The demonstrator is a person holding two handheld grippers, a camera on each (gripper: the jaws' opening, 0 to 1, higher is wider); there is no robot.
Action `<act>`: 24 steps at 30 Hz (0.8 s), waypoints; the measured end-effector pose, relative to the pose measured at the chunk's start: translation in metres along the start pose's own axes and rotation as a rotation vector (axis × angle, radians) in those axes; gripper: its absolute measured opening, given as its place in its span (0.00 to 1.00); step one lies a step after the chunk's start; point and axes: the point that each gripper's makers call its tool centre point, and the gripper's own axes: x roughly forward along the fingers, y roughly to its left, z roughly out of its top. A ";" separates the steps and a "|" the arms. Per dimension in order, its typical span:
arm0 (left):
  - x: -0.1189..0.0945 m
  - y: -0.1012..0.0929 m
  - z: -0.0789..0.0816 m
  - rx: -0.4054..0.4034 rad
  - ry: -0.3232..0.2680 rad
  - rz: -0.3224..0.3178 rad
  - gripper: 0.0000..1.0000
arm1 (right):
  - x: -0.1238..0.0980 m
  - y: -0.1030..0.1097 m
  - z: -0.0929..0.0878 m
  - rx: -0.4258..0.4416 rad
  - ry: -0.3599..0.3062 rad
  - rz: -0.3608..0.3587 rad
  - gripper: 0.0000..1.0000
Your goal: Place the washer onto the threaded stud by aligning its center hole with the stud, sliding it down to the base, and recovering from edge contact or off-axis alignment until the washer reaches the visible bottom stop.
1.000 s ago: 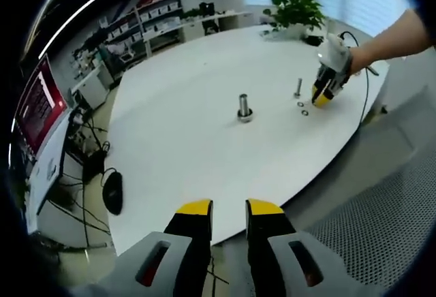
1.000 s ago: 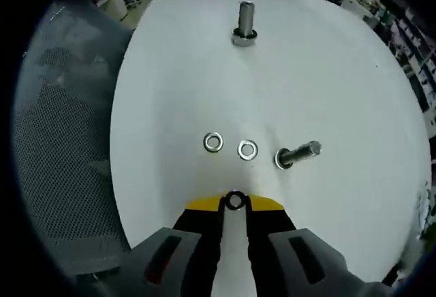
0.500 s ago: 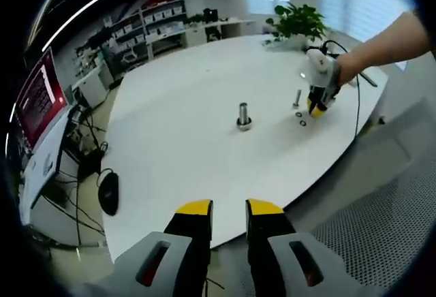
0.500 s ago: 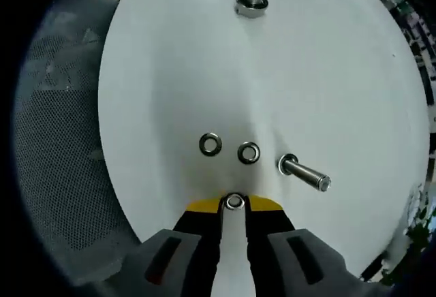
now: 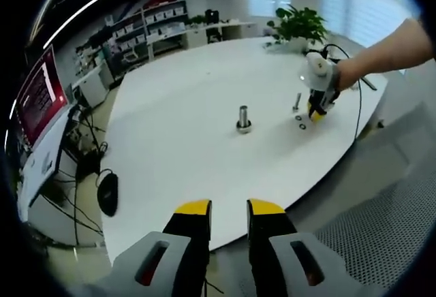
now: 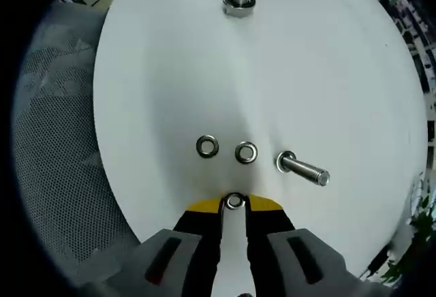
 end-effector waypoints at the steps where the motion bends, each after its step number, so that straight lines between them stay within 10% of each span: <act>1: 0.000 -0.004 0.001 -0.026 -0.010 -0.026 0.19 | 0.000 0.000 0.000 0.013 -0.012 0.002 0.14; 24: 0.000 -0.011 0.008 0.010 -0.041 -0.048 0.22 | 0.000 -0.001 0.000 0.084 -0.228 0.003 0.13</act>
